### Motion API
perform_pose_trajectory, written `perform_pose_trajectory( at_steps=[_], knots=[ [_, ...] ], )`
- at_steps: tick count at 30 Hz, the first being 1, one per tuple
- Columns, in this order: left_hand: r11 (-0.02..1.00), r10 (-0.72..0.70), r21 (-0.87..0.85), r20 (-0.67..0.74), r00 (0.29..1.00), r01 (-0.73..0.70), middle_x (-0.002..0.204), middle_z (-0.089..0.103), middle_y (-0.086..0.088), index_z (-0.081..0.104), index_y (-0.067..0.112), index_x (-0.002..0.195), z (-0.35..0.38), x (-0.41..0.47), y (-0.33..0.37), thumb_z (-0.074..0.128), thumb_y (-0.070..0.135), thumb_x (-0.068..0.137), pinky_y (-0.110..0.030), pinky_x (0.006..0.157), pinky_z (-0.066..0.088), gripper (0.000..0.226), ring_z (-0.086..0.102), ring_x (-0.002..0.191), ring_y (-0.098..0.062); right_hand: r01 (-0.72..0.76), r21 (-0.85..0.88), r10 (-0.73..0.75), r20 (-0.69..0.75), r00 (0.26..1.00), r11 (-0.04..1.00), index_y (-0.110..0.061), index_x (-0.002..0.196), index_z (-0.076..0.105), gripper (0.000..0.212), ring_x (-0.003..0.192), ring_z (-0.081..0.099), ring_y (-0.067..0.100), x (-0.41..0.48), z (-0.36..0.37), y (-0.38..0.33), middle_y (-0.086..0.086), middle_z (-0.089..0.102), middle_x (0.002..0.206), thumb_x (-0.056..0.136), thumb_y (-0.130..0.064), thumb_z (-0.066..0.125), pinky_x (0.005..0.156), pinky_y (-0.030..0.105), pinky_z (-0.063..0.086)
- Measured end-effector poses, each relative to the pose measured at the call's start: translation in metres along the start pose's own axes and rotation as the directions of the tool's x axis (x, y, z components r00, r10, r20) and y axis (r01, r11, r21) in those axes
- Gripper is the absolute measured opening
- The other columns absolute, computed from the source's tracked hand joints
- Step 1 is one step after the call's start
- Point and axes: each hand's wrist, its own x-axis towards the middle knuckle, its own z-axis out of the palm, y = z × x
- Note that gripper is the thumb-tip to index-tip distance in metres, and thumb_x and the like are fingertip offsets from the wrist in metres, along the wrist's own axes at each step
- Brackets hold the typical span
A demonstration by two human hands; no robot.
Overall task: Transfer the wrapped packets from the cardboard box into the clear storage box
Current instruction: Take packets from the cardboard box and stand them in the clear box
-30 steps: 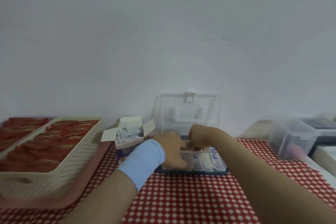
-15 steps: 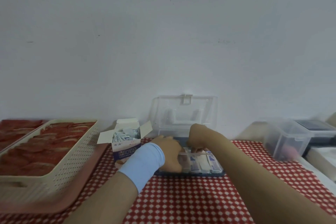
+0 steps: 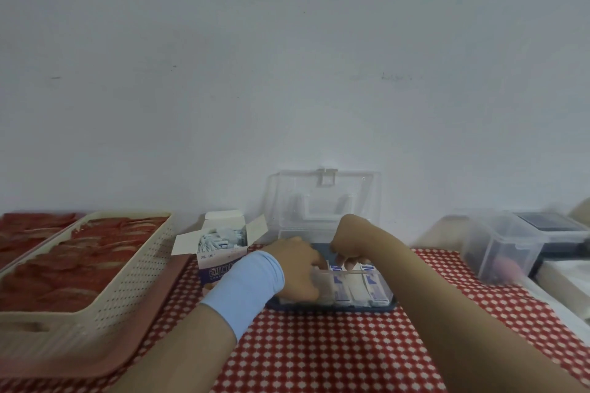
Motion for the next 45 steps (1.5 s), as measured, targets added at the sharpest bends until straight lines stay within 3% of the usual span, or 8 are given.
perform_pose_trajectory(
  at_steps=[5,11,15,22,26,30,38,45],
  knots=[
    [0.995,-0.004,-0.097,-0.117,0.993,-0.008,0.122,0.055,0.002,0.057,0.028,0.133,-0.027,-0.025,-0.009,0.063,0.043,0.085,-0.038,0.099,0.046,0.051,0.05,0.114,-0.018,0.082,0.061,-0.076,-0.098,0.992,0.995,0.001,0.092,0.071,0.017,0.055,0.066,0.017,-0.021,-0.016,-0.018,0.009,0.077,0.086,0.093,-0.013,0.061,0.046,0.021,0.046],
    [0.913,-0.215,-0.407,-0.402,0.89,0.037,0.106,0.064,0.015,0.068,0.035,0.102,-0.049,-0.069,-0.06,0.059,0.021,0.091,-0.025,0.088,0.048,0.021,0.058,0.099,-0.003,0.409,0.106,-0.362,-0.304,0.881,0.906,-0.015,0.1,0.076,0.018,0.061,0.065,0.008,-0.042,-0.027,-0.062,-0.002,0.076,0.092,0.096,-0.018,0.059,0.072,0.028,0.059],
    [0.852,-0.451,-0.477,-0.455,0.768,0.218,0.097,0.059,0.016,0.064,0.038,0.088,-0.032,-0.085,-0.102,0.055,0.015,0.093,-0.022,0.078,0.043,0.025,0.056,0.088,-0.003,0.537,0.054,-0.494,-0.323,0.807,0.842,-0.022,0.105,0.077,0.016,0.091,0.065,0.01,-0.048,-0.013,-0.097,-0.006,0.073,0.108,0.095,-0.02,0.064,0.09,0.032,0.055],
    [0.796,-0.542,-0.523,-0.39,0.745,0.305,0.118,0.061,0.006,0.069,0.027,0.115,0.006,-0.094,-0.13,0.061,0.017,0.092,-0.031,0.099,0.047,0.026,0.059,0.108,-0.012,0.505,-0.165,-0.531,-0.238,0.813,0.847,-0.029,0.114,0.074,0.022,0.102,0.066,0.012,-0.032,0.021,-0.139,-0.009,0.072,0.115,0.093,-0.027,0.068,0.09,0.032,0.055],
    [0.775,-0.53,-0.578,-0.376,0.76,0.255,0.118,0.063,0.006,0.066,0.025,0.122,0.01,-0.094,-0.139,0.063,0.017,0.09,-0.023,0.093,0.046,0.033,0.06,0.101,-0.009,0.48,-0.206,-0.52,-0.254,0.815,0.853,-0.028,0.131,0.061,0.039,0.107,0.062,0.014,-0.019,0.038,-0.15,-0.007,0.069,0.118,0.093,-0.033,0.067,0.09,0.032,0.052],
    [0.767,-0.516,-0.605,-0.38,0.768,0.216,0.116,0.063,0.006,0.066,0.023,0.122,0.008,-0.092,-0.143,0.064,0.014,0.09,-0.018,0.088,0.044,0.034,0.059,0.097,-0.006,0.435,-0.287,-0.508,-0.273,0.817,0.853,-0.029,0.108,0.074,0.019,0.09,0.066,0.015,-0.008,0.046,-0.154,-0.006,0.073,0.101,0.092,-0.037,0.066,0.08,0.032,0.056],
    [0.76,-0.499,-0.631,-0.414,0.761,0.155,0.105,0.066,0.02,0.07,0.034,0.109,0.008,-0.087,-0.145,0.062,0.033,0.091,-0.018,0.081,0.042,0.02,0.059,0.094,0.001,0.527,0.012,-0.469,-0.438,0.767,0.85,-0.028,0.099,0.071,0.012,0.081,0.063,0.006,-0.004,0.053,-0.143,-0.013,0.069,0.09,0.095,-0.036,0.064,0.075,0.028,0.056],
    [0.62,-0.639,-0.783,-0.541,0.548,-0.05,0.085,0.073,0.008,0.072,0.024,0.087,0.009,-0.083,-0.148,0.068,0.021,0.09,-0.031,0.077,0.056,0.006,0.069,0.081,-0.009,0.547,0.102,-0.452,-0.449,0.771,0.831,-0.031,0.11,0.071,0.018,0.089,0.063,0.003,-0.005,0.045,-0.14,-0.016,0.07,0.1,0.093,-0.027,0.067,0.082,0.026,0.054]
  ],
)
